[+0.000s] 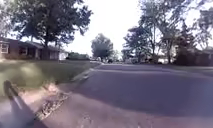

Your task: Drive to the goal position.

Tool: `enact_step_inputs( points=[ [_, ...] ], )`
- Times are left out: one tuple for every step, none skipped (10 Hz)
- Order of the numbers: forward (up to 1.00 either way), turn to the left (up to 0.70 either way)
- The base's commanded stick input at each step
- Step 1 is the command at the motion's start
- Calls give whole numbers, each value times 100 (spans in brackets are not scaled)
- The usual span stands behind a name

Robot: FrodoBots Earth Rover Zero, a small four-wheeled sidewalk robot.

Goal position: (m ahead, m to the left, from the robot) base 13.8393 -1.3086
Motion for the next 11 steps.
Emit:
enact_step_inputs(
  points=[
    [100,-36],
    [100,-39],
    [100,0],
    [100,0],
    [100,0],
    [100,0],
    [100,0],
    [100,0],
    [100,0],
    [100,0],
    [100,0]
  ],
)
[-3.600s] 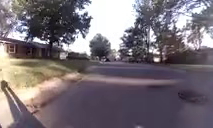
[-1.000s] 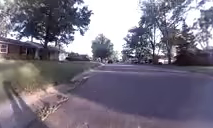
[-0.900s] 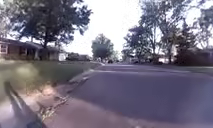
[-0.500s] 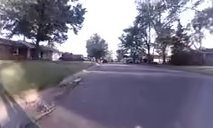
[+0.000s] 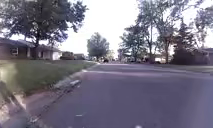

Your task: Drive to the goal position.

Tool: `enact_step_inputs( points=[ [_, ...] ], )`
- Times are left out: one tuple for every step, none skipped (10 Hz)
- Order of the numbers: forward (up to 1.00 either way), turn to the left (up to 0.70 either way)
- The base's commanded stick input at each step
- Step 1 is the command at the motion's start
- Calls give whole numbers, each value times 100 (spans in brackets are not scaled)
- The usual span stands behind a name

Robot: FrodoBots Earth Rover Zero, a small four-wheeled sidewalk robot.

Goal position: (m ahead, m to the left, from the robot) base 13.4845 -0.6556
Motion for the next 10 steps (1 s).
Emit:
enact_step_inputs(
  points=[
    [100,0],
    [100,0],
    [100,0],
    [100,0],
    [100,0],
    [100,0],
    [100,0],
    [100,0],
    [100,0],
    [100,0]
  ],
)
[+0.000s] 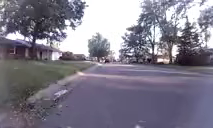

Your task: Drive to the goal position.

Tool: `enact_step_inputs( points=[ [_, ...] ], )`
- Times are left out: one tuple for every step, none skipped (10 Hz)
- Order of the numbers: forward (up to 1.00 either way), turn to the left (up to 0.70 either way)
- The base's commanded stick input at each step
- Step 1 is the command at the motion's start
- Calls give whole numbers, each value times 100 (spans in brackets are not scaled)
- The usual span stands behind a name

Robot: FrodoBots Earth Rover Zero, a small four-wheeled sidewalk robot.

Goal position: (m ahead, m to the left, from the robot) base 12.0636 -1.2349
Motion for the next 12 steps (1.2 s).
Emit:
enact_step_inputs(
  points=[
    [100,0],
    [100,0],
    [100,0],
    [100,0],
    [100,0],
    [100,0],
    [100,0],
    [100,0],
    [100,0],
    [100,0],
    [100,0],
    [100,0]
  ],
)
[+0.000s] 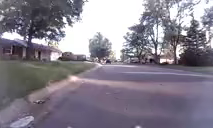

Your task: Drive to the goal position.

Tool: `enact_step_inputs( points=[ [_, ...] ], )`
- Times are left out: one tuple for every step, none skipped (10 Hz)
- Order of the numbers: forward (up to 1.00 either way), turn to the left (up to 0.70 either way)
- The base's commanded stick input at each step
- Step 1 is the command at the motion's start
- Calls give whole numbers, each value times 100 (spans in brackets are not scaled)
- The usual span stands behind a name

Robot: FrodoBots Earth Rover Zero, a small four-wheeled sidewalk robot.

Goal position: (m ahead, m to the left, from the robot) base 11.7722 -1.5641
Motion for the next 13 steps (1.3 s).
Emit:
enact_step_inputs(
  points=[
    [100,0],
    [100,0],
    [100,0],
    [100,0],
    [100,0],
    [100,0],
    [100,0],
    [100,0],
    [100,0],
    [100,0],
    [100,0],
    [100,0],
    [100,0]
  ],
)
